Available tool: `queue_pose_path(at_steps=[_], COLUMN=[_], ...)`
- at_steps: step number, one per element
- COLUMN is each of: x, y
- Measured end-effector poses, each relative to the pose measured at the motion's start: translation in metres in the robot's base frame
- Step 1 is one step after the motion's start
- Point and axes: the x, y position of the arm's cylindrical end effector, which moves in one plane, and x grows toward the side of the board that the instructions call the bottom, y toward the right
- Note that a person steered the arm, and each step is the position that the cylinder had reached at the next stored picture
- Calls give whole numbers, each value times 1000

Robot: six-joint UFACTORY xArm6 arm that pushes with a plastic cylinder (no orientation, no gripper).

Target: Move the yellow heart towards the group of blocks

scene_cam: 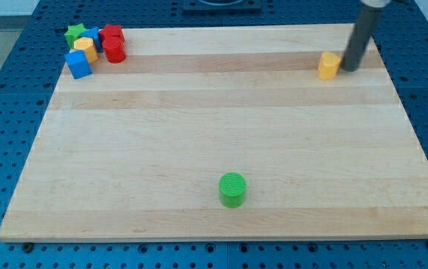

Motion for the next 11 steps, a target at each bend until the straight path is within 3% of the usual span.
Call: queue_pose_path(at_steps=[2, 3, 5, 8, 11], x=[4, 4, 35, 35, 34], y=[-114, -142, -93, -184, -184])
